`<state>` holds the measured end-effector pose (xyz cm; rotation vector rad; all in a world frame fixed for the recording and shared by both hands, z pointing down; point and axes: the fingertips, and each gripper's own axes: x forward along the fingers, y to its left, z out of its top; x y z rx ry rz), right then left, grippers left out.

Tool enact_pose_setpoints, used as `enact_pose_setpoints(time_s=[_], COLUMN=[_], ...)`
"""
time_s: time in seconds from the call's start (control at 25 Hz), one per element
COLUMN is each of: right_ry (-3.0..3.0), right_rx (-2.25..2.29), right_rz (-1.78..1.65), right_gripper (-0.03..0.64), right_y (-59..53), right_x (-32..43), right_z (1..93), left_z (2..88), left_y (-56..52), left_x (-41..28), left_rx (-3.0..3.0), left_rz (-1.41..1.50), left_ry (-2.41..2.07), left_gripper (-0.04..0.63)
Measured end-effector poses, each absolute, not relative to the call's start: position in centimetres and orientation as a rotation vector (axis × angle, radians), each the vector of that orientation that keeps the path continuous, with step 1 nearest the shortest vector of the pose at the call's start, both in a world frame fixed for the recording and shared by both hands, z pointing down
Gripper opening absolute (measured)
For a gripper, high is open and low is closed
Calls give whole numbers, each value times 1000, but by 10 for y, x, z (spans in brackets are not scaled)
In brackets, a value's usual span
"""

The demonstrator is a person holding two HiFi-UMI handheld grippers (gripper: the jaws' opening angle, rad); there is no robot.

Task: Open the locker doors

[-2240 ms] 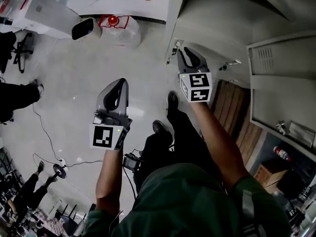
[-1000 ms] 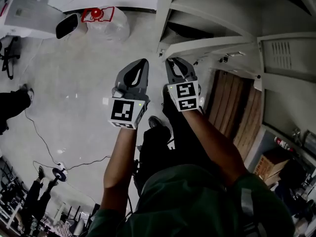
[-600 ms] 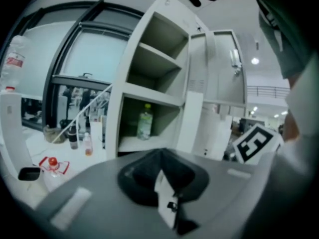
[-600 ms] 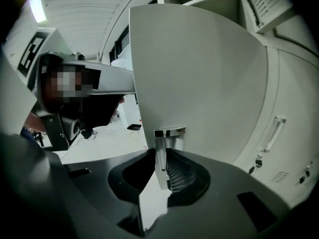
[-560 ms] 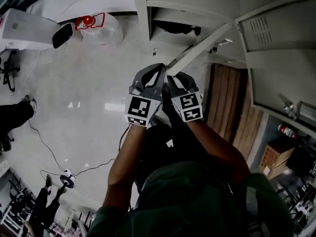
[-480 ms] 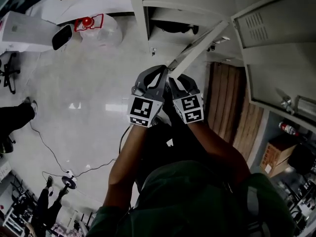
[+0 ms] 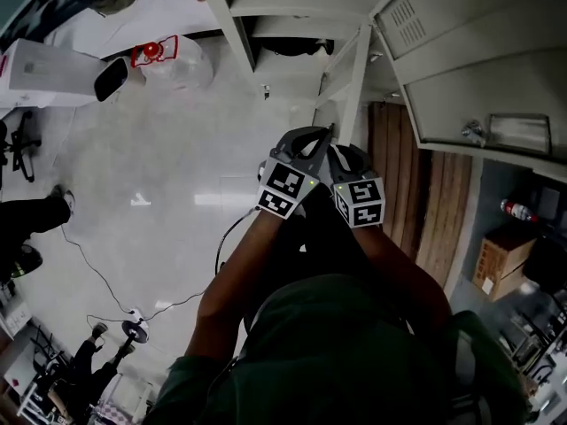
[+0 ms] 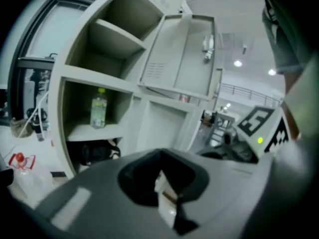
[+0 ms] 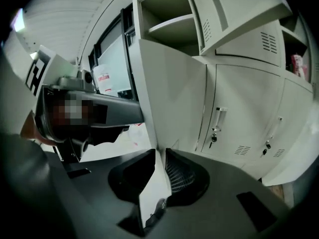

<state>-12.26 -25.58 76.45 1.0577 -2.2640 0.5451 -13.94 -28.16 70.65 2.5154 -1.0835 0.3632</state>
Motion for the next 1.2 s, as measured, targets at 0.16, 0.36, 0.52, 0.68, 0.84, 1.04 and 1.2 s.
enact_pose_setpoints(time_s=[0.16, 0.36, 0.52, 0.68, 0.84, 1.04, 1.2], right_ry=[-2260, -2304, -2401, -2514, -2638, -2769, -2852], right_rx=[1095, 1067, 978, 916, 848, 782, 749], right_rz=[572, 563, 539, 506, 453, 371, 325], right_gripper=[52, 52, 52, 46, 37, 31, 25], right_y=[-258, -246, -230, -220, -219, -220, -214], right_x=[-100, -94, -116, -144, -176, -207, -221], right_z=[742, 711, 670, 622, 571, 510, 470], left_z=[691, 652, 598, 544, 503, 462, 438], left_y=[-272, -260, -241, -209, -176, -141, -113], left_x=[-116, -163, -233, -286, -318, -341, -354], left_rx=[2559, 2585, 2550, 2510, 2480, 2472, 2479], left_rz=[405, 438, 407, 358, 325, 296, 271], left_ry=[-972, -1095, -1322, -1518, -1662, -1784, -1863], left_gripper=[3, 3, 3, 3, 3, 3, 3])
